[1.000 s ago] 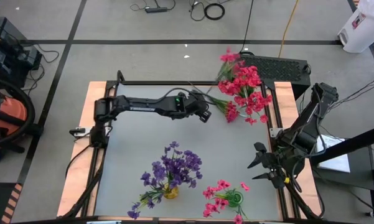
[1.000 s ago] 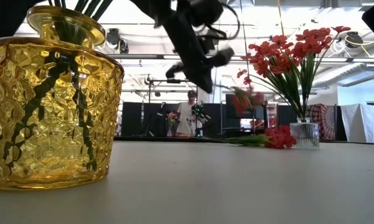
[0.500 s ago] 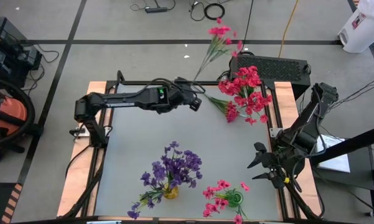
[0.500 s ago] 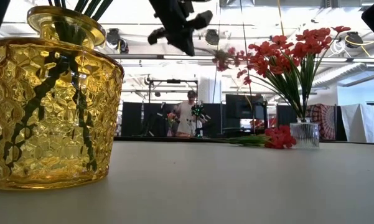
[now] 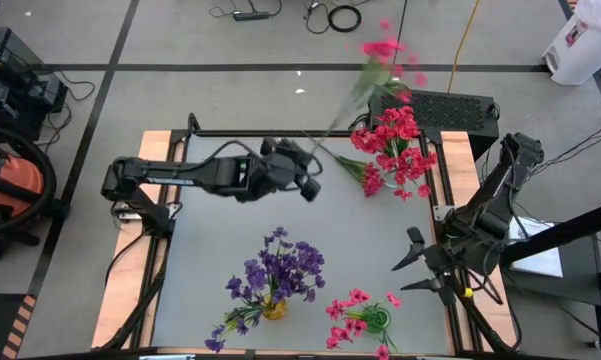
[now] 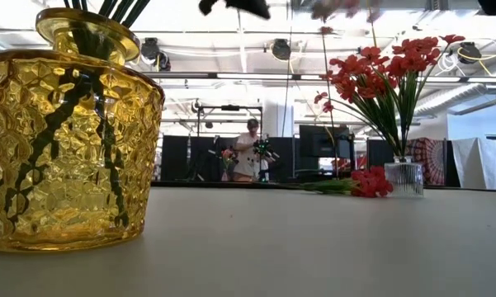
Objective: Sort flowers into vase by color
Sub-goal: Put the top pink flower into the green transparent vase
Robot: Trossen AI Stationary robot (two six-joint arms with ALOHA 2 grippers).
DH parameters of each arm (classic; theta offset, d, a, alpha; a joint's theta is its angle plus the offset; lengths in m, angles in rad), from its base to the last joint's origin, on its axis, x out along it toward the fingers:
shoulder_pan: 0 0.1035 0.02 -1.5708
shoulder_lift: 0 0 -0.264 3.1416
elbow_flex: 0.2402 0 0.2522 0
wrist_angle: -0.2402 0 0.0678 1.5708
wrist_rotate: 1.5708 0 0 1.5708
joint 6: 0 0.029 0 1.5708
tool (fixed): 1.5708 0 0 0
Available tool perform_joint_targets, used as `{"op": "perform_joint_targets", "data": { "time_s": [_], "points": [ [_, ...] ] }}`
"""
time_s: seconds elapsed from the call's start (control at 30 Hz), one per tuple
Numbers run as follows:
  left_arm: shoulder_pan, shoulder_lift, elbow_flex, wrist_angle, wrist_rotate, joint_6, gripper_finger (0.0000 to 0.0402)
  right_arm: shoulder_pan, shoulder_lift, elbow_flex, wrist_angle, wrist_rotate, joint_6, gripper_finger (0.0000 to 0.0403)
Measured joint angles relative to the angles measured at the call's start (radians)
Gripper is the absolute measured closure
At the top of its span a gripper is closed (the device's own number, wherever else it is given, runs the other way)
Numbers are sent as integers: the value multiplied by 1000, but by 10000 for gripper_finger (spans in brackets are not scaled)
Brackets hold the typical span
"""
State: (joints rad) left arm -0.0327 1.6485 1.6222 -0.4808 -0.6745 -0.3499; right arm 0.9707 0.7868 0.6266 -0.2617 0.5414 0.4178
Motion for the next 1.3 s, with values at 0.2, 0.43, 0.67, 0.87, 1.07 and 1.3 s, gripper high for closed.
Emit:
{"op": "perform_joint_targets", "data": {
  "time_s": [0.2, 0.43, 0.67, 0.87, 1.07, 1.3],
  "points": [
    [-124, -2, 0, 172, 14, 142, 400, 0, -1, 0, 188, 116, -161, 188],
    [-246, 1, 0, 313, 17, 260, 400, 0, -18, 0, 485, 254, -444, 188],
    [-300, 46, 0, 403, 49, 306, 400, 0, -28, 0, 800, 221, -743, 188],
    [-286, 129, 0, 523, 163, 349, 400, 0, -27, 0, 923, 187, -856, 188],
    [-257, 186, 0, 619, 304, 389, 400, -9, -27, 0, 962, 190, -882, 188],
    [-224, 213, 0, 631, 409, 384, 400, -43, -27, 0, 983, 191, -886, 188]
  ]
}}
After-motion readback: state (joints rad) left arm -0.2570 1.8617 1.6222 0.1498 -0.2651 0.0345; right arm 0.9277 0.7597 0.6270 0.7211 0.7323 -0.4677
